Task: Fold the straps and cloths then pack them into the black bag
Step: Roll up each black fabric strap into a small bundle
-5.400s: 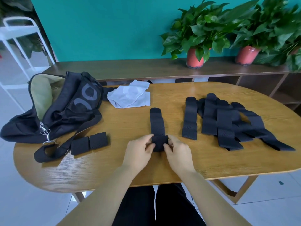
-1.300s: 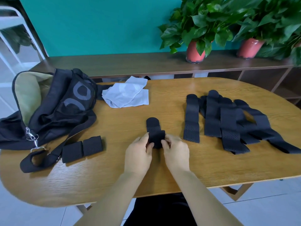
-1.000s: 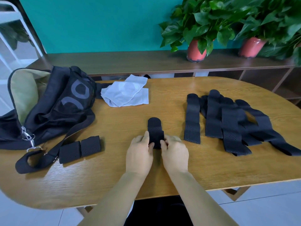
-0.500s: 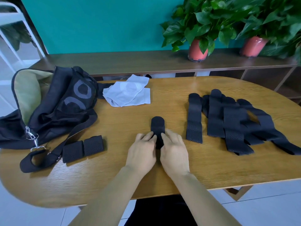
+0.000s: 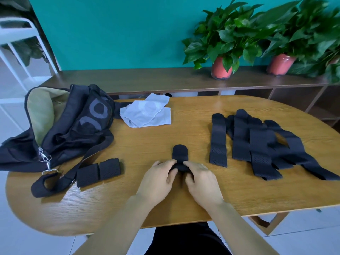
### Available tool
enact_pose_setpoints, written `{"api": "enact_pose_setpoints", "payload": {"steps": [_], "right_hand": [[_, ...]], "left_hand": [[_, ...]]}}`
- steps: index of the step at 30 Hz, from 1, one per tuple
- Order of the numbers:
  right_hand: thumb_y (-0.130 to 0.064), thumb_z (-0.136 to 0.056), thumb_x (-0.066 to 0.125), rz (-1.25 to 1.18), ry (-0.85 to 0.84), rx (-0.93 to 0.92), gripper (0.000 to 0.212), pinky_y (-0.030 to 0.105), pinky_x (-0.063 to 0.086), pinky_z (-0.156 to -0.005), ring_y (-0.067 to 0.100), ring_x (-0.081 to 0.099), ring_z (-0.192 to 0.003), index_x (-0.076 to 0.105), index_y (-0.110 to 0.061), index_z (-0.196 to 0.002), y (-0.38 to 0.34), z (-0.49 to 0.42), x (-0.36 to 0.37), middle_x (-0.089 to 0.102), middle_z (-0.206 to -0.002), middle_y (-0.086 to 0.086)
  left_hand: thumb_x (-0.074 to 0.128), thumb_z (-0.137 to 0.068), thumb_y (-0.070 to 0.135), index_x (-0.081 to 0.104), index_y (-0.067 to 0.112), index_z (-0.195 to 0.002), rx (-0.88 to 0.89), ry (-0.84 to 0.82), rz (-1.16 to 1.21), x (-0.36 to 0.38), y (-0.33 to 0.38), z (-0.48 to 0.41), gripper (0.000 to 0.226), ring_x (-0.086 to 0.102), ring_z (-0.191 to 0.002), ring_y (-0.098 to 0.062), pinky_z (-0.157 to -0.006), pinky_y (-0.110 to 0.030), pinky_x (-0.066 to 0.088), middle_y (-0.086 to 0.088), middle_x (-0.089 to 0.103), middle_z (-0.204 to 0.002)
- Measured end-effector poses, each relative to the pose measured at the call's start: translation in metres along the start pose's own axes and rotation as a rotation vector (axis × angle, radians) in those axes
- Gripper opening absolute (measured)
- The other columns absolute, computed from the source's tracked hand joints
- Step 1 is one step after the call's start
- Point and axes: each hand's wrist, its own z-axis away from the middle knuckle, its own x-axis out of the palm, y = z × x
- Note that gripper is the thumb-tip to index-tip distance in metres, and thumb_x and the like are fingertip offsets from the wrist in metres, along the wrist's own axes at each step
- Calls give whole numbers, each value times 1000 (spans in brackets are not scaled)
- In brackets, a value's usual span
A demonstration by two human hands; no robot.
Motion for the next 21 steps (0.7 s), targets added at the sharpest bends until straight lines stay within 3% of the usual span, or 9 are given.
{"api": "enact_pose_setpoints", "payload": {"steps": [4,7,10,15,18,21], "right_hand": [[-14,-95,53,-196,158,243,31,21,48,-80,17,64,-96,58,-13,-125,-5,-10,7,68,-107,2],[-17,-96,52,-145,195,299,28,27,51,-76,19,65,-89,60,-11,-121,-11,-20,16,69,-102,5],[-16,-95,52,-66,249,277,26,29,51,-71,21,63,-83,61,-9,-118,-12,-25,24,68,-94,7],[-7,-85,67,43,317,164,24,31,53,-63,25,65,-77,68,-3,-108,-8,-25,36,70,-87,8],[-5,-75,76,115,352,120,27,28,52,-54,24,64,-68,71,-1,-102,-7,-25,39,69,-79,8],[-5,-74,77,118,360,118,32,28,53,-54,24,65,-70,69,-1,-104,-8,-26,39,68,-84,9]], "left_hand": [[50,-97,31,61,19,-114,-137,122,190,4,4,-4,23,61,-79,-11,-73,-31,51,6,66,-87],[52,-95,15,64,17,-104,-202,152,178,7,8,-14,14,62,-79,-13,-73,-32,52,4,67,-87],[52,-94,13,64,16,-100,-210,172,79,9,10,-20,14,57,-78,-14,-67,-25,47,3,63,-87],[51,-96,21,55,10,-123,-217,177,-19,12,9,-19,29,59,-88,-15,-69,-19,43,-1,61,-99],[50,-97,23,34,15,-146,-232,149,-25,12,10,-18,52,57,-94,-15,-74,-22,46,0,60,-105],[49,-98,22,27,18,-150,-223,148,-45,12,12,-16,57,56,-102,-15,-83,-25,49,-2,57,-117]]}}
